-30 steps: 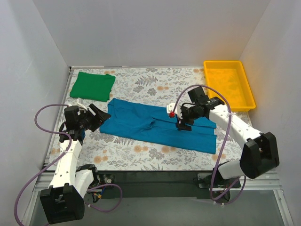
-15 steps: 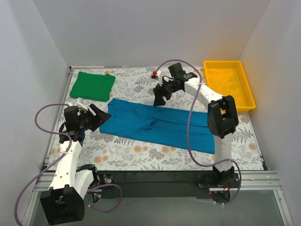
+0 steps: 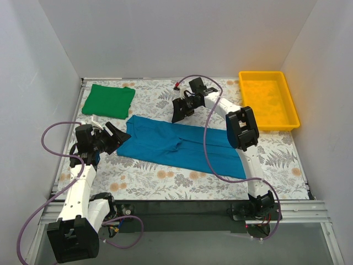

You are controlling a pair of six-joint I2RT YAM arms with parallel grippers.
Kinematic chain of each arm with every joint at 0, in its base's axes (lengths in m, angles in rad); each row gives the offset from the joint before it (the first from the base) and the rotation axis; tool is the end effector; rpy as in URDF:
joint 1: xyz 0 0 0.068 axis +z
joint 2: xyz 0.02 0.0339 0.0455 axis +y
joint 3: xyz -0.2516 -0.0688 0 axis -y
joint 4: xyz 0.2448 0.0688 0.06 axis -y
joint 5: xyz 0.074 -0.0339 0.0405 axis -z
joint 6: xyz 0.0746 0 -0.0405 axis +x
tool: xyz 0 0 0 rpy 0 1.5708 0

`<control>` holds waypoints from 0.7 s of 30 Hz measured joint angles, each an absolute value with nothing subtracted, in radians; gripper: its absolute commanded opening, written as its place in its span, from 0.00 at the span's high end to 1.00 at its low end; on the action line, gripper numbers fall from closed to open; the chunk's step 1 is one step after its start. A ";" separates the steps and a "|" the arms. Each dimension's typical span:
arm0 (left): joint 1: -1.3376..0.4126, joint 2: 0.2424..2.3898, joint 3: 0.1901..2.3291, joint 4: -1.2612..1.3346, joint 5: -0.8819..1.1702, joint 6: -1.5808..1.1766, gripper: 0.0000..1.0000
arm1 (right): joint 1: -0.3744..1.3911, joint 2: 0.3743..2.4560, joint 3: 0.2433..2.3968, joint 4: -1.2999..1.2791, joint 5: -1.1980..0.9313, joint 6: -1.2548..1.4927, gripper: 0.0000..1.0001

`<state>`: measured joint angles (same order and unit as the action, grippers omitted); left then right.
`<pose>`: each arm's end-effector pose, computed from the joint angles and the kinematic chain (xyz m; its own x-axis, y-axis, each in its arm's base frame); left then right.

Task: Fold and stack the t-shirts

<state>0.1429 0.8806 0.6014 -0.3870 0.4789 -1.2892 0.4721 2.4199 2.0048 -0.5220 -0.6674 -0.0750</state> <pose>0.2245 -0.0024 0.2111 -0.3930 -0.9179 0.0551 -0.5231 0.1739 -0.8343 0.4560 0.2847 0.1291 -0.6645 -0.4054 -0.6278 -0.7354 0.5039 0.4530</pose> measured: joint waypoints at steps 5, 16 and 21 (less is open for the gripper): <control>0.143 0.881 0.600 -0.387 0.479 -1.289 0.37 | 0.484 2.446 2.034 -0.517 -0.675 -0.055 0.30; 0.143 0.883 0.599 -0.387 0.479 -1.289 0.37 | 0.518 2.463 2.034 -0.515 -0.698 -0.054 0.63; 0.143 0.883 0.599 -0.387 0.479 -1.289 0.37 | 0.522 2.471 2.034 -0.520 -0.671 -0.052 0.83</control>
